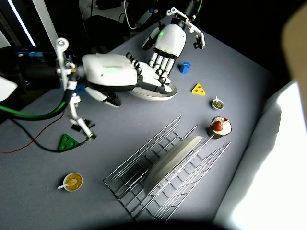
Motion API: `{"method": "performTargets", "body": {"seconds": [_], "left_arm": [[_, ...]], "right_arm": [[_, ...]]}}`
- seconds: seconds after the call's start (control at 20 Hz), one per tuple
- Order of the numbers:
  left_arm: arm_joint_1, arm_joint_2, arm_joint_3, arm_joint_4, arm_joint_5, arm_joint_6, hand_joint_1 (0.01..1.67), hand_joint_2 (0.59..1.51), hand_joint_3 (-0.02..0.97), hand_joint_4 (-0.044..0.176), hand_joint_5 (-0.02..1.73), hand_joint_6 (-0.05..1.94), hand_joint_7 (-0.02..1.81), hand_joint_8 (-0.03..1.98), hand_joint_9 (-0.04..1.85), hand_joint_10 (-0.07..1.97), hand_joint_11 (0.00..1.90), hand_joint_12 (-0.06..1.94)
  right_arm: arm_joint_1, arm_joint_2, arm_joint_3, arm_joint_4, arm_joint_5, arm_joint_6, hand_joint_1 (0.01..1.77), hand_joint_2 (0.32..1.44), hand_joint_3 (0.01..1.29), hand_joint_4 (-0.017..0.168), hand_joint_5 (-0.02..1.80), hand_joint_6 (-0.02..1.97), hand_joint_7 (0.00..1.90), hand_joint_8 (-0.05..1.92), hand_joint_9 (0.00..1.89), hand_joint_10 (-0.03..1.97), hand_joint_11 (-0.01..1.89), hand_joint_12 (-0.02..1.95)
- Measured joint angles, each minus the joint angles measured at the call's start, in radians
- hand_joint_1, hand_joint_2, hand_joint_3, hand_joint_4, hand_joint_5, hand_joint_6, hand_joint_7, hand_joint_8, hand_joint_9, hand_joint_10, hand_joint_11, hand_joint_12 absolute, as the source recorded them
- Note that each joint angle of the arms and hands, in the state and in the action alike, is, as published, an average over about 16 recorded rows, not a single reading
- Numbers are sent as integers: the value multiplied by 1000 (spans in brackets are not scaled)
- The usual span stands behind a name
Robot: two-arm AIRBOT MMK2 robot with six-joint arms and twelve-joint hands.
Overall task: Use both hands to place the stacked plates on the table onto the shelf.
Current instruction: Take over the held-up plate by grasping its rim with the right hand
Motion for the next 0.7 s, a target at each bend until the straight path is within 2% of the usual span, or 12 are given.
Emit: {"method": "performTargets", "body": {"seconds": [0.7], "left_arm": [[-2,-4,9,10,-7,-6,70,1042,-1,-10,72,-30,139,-7,169,-12,174,-3]], "right_arm": [[-11,-137,59,-88,-70,-3,1247,837,14,5,254,17,211,13,234,7,359,36]]}}
